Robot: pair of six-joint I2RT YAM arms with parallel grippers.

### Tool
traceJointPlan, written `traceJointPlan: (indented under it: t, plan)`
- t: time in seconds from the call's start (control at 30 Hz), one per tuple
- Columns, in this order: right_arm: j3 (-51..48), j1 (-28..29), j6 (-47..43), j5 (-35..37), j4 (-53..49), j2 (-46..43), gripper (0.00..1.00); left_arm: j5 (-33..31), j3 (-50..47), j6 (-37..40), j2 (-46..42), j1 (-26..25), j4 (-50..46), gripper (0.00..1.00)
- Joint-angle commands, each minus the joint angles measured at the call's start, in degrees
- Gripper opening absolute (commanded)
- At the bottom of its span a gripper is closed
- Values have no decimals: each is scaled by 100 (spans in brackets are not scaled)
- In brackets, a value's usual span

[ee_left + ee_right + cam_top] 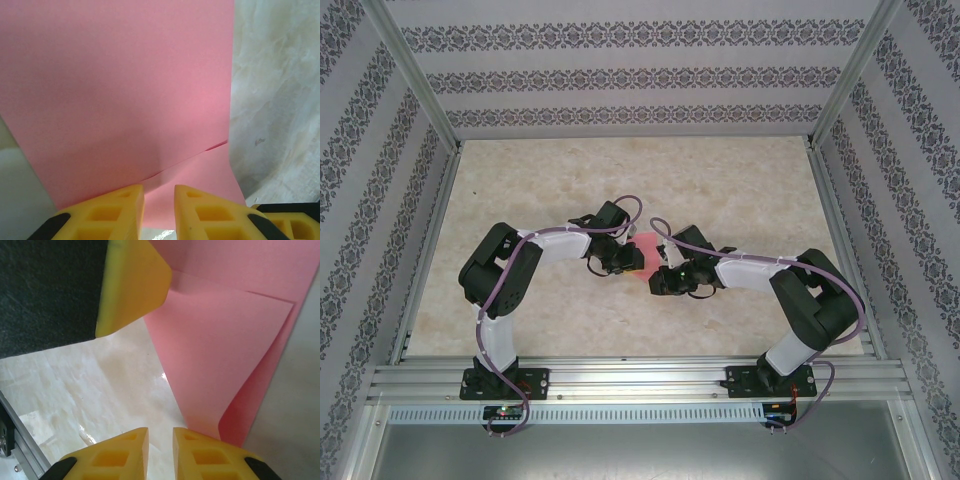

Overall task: Fold a paper plane with a square sheet of paper (fold left side to right side)
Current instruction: Third fold the triangle at the center of the table.

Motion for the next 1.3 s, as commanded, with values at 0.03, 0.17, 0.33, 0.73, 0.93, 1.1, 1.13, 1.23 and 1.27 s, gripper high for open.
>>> traceJointPlan:
  t: [0.03,0.17,0.33,0.73,0.93,1.1,1.13,1.23,1.27]
  plan:
    - [-15,-64,40,150,-25,4,21,-221,57,66,170,-83,-30,25]
    - [-9,-75,21,159,-79,14,21,-220,48,76,170,-83,-22,25]
    - [-28,-86,46,146,-115,90,21,-227,50,75,172,-88,-22,25]
    - [-18,-190,208,326,-423,275,22,-231,57,86,189,-85,-20,25]
    - [-131,-245,417,221,-441,379,21,-261,75,83,133,-84,-13,25]
    - [-268,-298,667,136,-426,521,19,-276,111,92,-151,-85,8,25]
    - [-291,-315,729,122,-398,539,17,-286,112,78,-238,-85,21,25]
    - [-271,-377,857,68,-452,566,12,-288,73,52,-489,-83,62,26]
    - [-252,-388,866,64,-480,580,12,-276,36,32,-584,-86,103,25]
